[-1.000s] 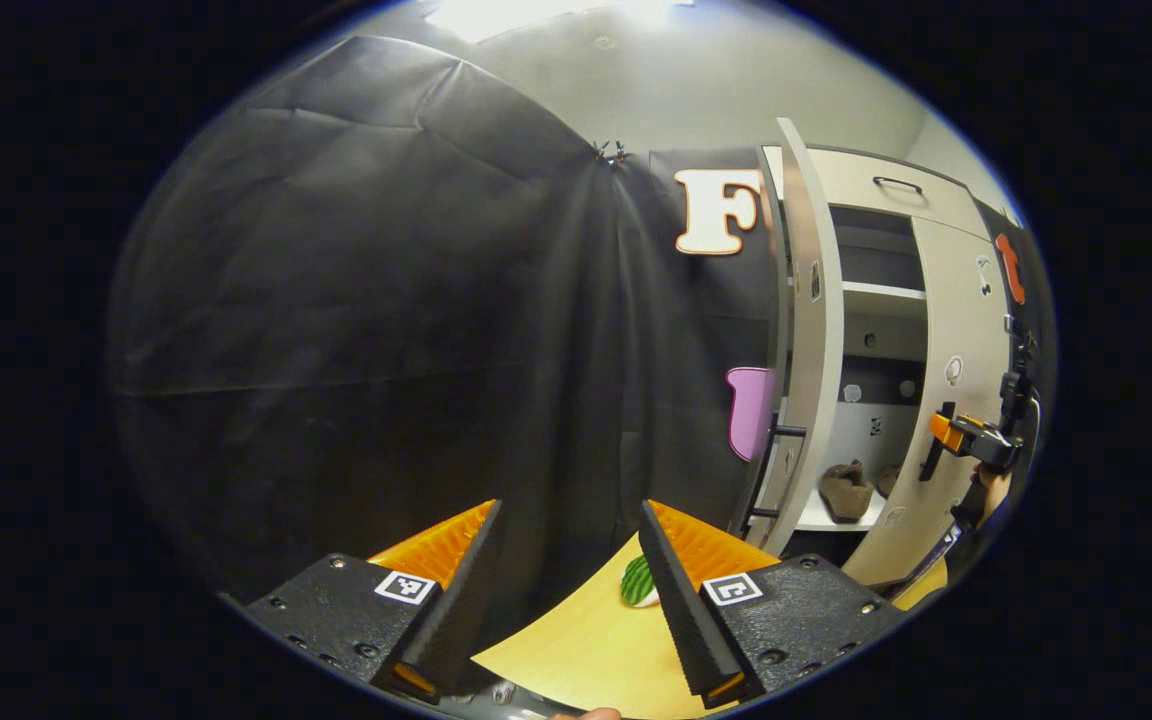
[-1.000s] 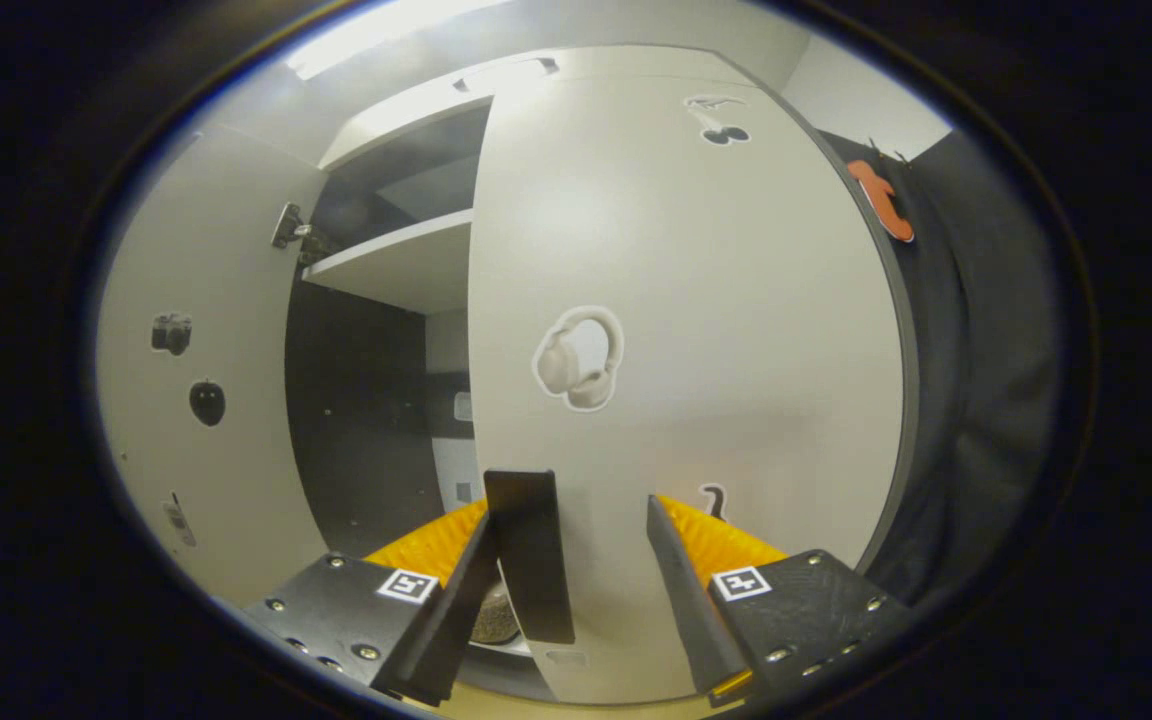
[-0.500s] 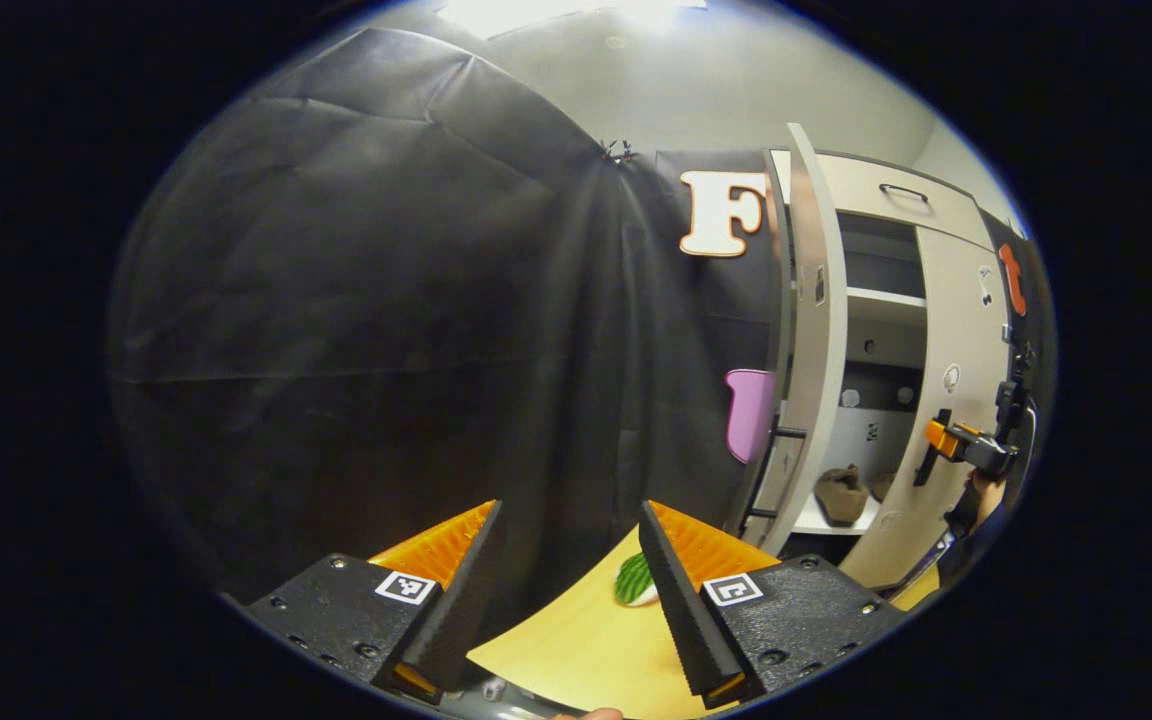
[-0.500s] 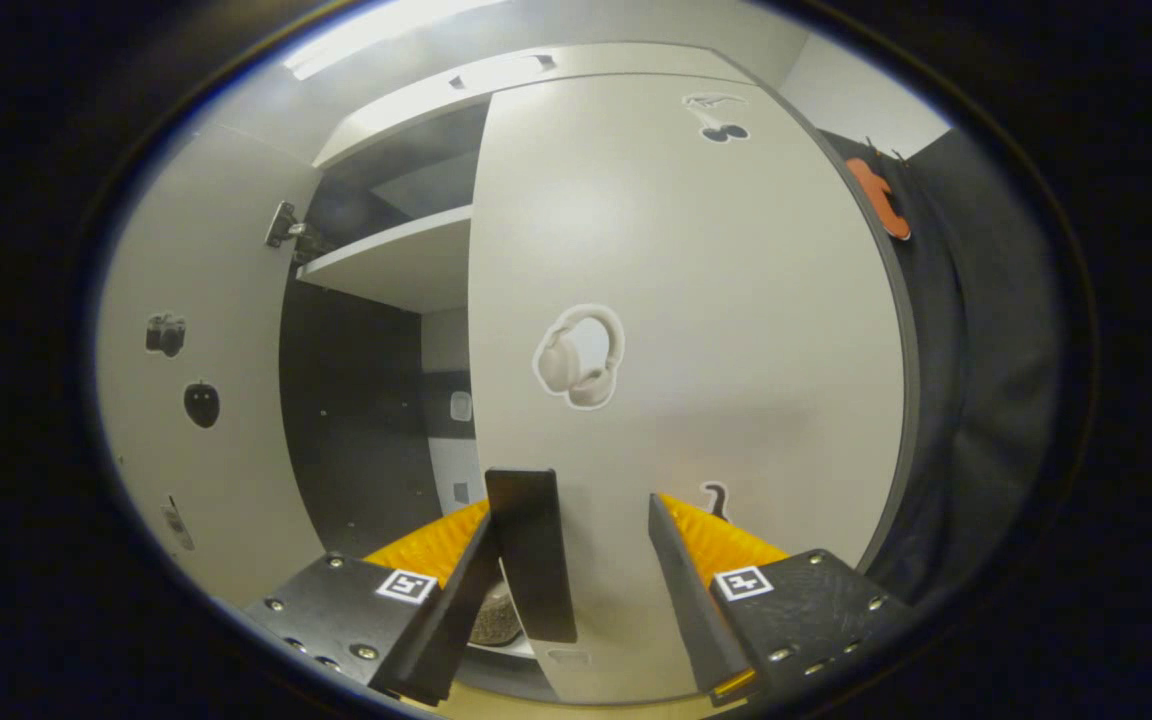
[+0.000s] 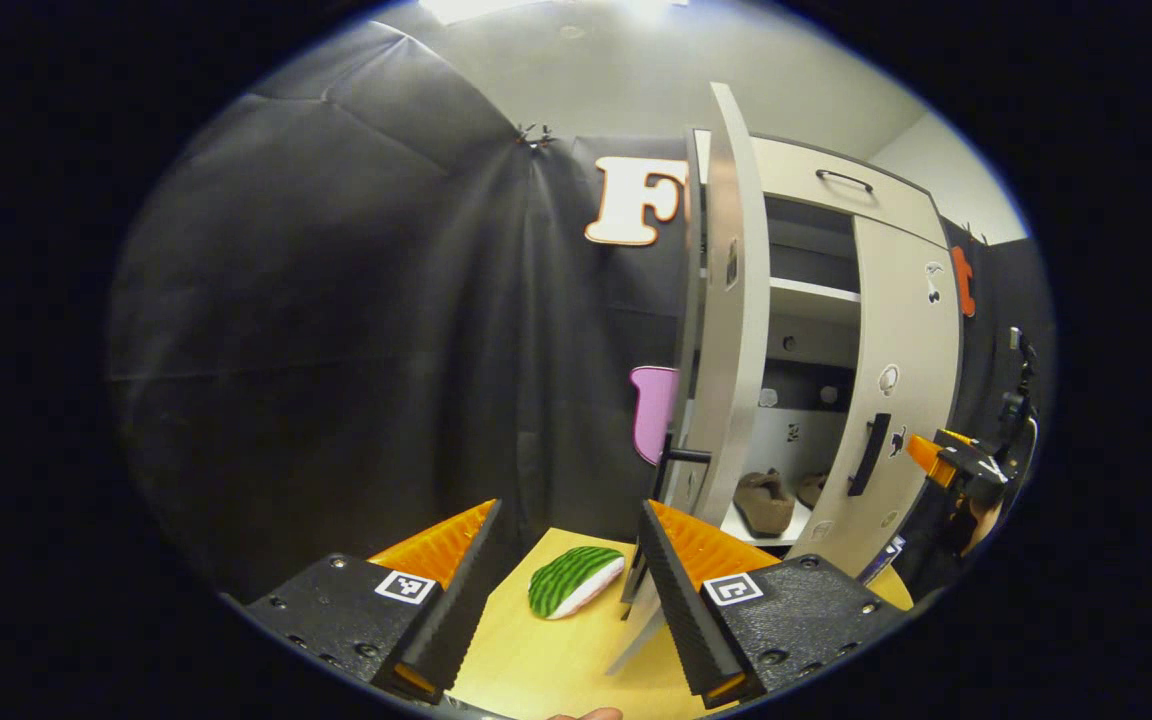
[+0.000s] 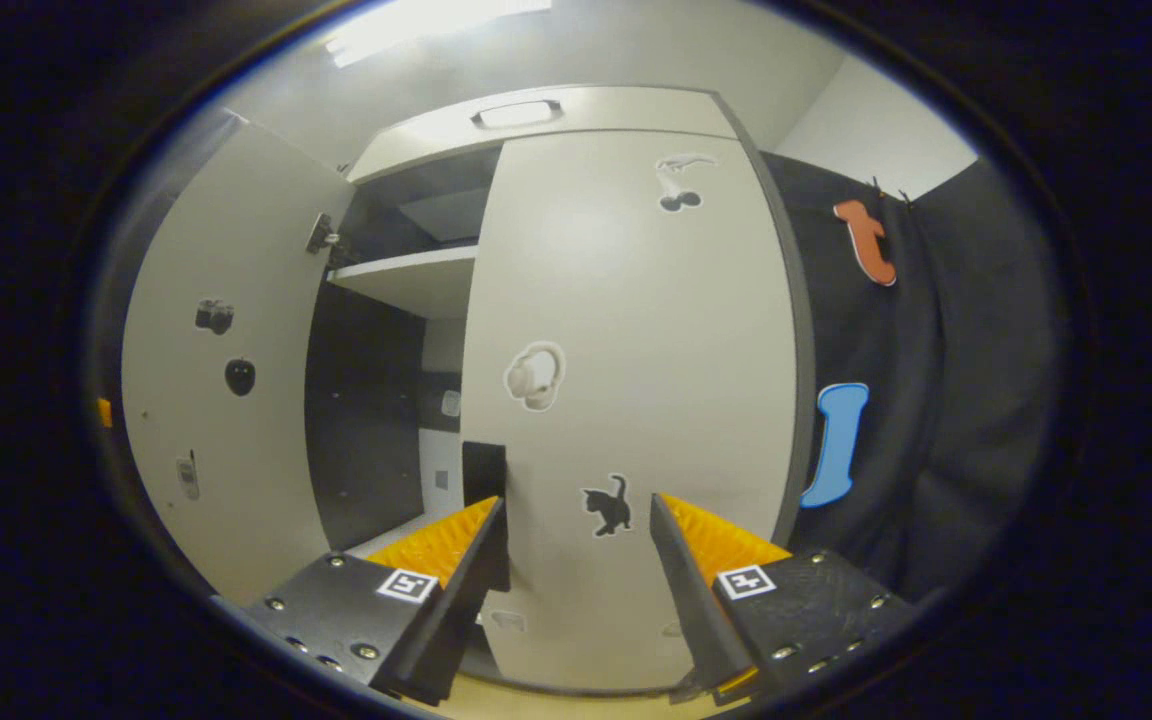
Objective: Grab one shoe with the right hand and put it into the shoe cabinet, grab the other shoe with the left hand and put it into the shoe cabinet; then close the right door with the right hand and the left door with the left hand.
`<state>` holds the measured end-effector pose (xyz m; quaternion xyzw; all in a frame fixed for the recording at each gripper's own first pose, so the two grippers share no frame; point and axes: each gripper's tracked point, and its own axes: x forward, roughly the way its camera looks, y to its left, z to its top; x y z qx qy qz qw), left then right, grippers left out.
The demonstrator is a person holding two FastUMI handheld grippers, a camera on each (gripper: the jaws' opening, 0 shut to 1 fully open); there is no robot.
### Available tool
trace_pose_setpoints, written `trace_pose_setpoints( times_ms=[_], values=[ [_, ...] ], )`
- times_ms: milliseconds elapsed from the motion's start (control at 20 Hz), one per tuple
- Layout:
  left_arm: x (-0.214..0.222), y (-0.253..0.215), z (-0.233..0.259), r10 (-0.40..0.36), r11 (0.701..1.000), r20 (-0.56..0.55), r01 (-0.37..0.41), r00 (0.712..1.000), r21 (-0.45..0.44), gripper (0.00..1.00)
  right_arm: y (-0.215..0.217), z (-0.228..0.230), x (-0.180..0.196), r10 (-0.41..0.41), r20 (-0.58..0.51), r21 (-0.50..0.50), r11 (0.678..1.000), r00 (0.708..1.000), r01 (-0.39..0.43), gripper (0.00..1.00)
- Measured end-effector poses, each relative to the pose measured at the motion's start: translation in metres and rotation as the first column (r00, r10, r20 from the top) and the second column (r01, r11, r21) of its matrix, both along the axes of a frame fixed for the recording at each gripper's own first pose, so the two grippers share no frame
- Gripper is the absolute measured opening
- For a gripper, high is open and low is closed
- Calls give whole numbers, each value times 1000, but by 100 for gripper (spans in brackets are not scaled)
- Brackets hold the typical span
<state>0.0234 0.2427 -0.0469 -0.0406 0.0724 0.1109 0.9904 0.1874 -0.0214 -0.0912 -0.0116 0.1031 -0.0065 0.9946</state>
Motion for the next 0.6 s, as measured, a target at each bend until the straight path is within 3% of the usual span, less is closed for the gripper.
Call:
trace_pose_setpoints(
  times_ms=[50,100,200,300,350,400,450,550,600],
  values=[
    [8,-4,1,-18,1000,4,18,1000,2,77,-11,3,-7,-17,2,-9,1000,1000,17,86],
    [14,-7,1,-33,999,6,33,999,3,82,-24,5,-13,-40,3,-14,999,999,40,86],
    [27,-13,-1,-65,998,5,65,998,3,77,-47,4,-24,-88,-7,-12,996,996,88,86],
    [37,-20,-7,-95,995,-5,95,995,-12,77,-66,-4,-35,-131,-34,4,991,991,131,86],
    [38,-18,-10,-82,997,-17,82,996,-5,82,-76,-7,-40,-149,-49,13,989,988,150,86],
    [40,-18,-12,-85,996,-24,85,996,3,77,-83,-11,-45,-168,-62,24,985,984,170,86],
    [41,-19,-10,-99,995,-16,99,995,10,81,-91,-13,-50,-186,-74,37,981,980,190,86],
    [42,-26,-10,-136,991,-17,136,991,10,77,-100,-18,-57,-209,-93,69,974,974,215,86],
    [43,-28,-10,-147,989,-18,147,989,8,82,-103,-19,-59,-217,-102,85,971,971,225,86]
  ],
)
